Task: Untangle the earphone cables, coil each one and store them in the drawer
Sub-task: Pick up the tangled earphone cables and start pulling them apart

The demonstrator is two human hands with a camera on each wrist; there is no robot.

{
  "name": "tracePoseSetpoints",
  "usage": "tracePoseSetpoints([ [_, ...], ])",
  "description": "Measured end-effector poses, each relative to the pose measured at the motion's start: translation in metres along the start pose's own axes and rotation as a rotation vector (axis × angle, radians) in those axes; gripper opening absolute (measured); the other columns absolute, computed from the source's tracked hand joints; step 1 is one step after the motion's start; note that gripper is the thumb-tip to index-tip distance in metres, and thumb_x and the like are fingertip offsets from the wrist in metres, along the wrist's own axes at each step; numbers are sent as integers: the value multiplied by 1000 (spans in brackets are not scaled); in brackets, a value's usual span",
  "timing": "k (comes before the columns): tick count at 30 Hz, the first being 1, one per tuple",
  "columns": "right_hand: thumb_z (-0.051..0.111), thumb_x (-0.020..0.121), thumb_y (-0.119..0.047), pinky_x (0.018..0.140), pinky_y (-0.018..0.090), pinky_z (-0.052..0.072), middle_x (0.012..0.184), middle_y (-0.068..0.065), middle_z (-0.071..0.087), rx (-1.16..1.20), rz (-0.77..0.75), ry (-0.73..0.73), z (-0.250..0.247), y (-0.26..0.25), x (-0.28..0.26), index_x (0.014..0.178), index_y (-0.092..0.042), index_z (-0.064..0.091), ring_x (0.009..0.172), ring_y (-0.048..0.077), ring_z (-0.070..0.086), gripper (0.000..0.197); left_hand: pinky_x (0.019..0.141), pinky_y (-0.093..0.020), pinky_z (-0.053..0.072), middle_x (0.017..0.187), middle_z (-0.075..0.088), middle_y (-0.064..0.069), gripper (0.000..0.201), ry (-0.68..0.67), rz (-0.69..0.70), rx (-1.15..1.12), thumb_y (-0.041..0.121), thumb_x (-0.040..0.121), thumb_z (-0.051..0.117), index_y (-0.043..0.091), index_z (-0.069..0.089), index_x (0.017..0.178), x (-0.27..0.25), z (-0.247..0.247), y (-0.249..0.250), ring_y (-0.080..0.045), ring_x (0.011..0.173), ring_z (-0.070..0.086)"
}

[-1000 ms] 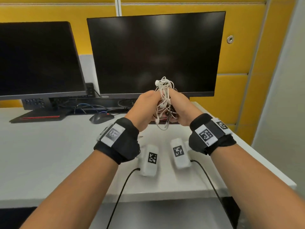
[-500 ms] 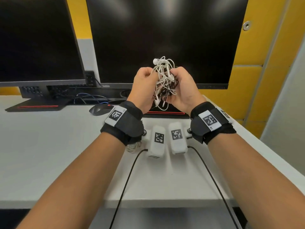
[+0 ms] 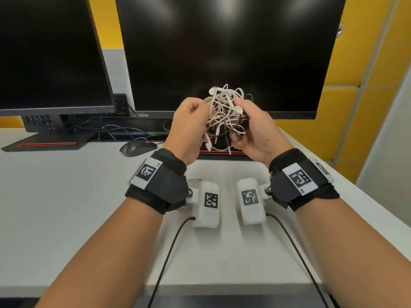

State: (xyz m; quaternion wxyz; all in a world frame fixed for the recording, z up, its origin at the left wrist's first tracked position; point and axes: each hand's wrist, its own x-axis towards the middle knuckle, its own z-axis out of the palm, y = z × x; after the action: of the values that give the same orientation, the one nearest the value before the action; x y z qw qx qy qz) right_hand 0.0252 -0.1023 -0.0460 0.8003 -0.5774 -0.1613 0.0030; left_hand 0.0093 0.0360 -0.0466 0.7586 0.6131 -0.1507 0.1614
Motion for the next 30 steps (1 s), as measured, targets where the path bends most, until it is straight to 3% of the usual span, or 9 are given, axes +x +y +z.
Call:
tracePoseSetpoints([
  [4, 53, 92, -10, 43, 21, 36, 66, 0, 62, -72, -48, 85, -4, 0, -1, 81, -14, 54, 53, 12, 54, 12, 59, -30, 52, 80, 54, -7, 16, 56, 22, -164, 7, 92, 51, 14, 41, 82, 2, -3, -3, -16, 69, 59],
  [7, 50, 94, -5, 50, 26, 46, 74, 3, 67, -17, -95, 83, -4, 2, -1, 92, -13, 55, 64, 16, 61, 9, 67, -34, 51, 75, 57, -2, 18, -97, -31, -219, 26, 86, 56, 11, 46, 84, -3, 1, -3, -15, 70, 59],
  [9, 52, 94, -3, 57, 33, 53, 84, 9, 68, 33, -134, 106, -4, 3, 0, 101, -11, 52, 71, 20, 65, 11, 76, -39, 51, 84, 64, -6, 35, -133, -55, -228, 43, 93, 44, 11, 57, 87, -8, 4, -3, -19, 79, 61],
  [12, 54, 96, -9, 52, 30, 52, 82, 10, 67, 13, -172, 168, -2, 4, -2, 103, -9, 50, 65, 18, 65, 8, 75, -41, 47, 91, 62, -8, 24, -145, -12, -117, 29, 93, 47, 11, 62, 94, -13, 6, -3, -23, 84, 57],
  [16, 45, 100, -30, 67, 35, 57, 90, 9, 70, -31, -102, 94, 1, 5, -7, 98, -8, 57, 78, 20, 68, 25, 77, -37, 55, 101, 66, -10, 21, -177, -47, 56, 10, 92, 61, 10, 57, 112, -14, 6, -11, -20, 87, 64],
  [22, 48, 88, -28, 63, 33, 52, 100, 10, 63, -176, -134, 117, 4, 4, -8, 109, -9, 55, 84, 21, 63, 29, 65, -27, 53, 89, 67, -3, 8, -102, -23, 67, 11, 97, 53, 14, 59, 101, -14, 5, -8, -13, 76, 62],
  [25, 49, 92, -23, 68, 37, 53, 113, 10, 58, -204, -161, 155, 3, 0, -7, 112, -22, 49, 96, 23, 61, 20, 63, -25, 52, 94, 68, -4, 17, -61, -31, 83, 19, 100, 50, 16, 61, 113, -13, 8, -9, -12, 78, 62],
  [27, 54, 93, -18, 63, 35, 53, 104, 8, 59, -234, -165, 135, 3, -2, -9, 108, -20, 47, 90, 21, 62, 16, 63, -22, 53, 102, 70, -2, 26, -72, -38, 63, 22, 101, 47, 20, 59, 124, -13, 8, -8, -9, 83, 65],
  [30, 68, 88, -25, 65, 42, 60, 109, 10, 60, -290, -184, 99, 2, -1, -10, 111, -20, 45, 94, 25, 66, 33, 68, -23, 55, 111, 69, 6, 33, -137, -40, 19, 19, 101, 47, 32, 53, 130, -15, 7, -6, -6, 91, 68],
])
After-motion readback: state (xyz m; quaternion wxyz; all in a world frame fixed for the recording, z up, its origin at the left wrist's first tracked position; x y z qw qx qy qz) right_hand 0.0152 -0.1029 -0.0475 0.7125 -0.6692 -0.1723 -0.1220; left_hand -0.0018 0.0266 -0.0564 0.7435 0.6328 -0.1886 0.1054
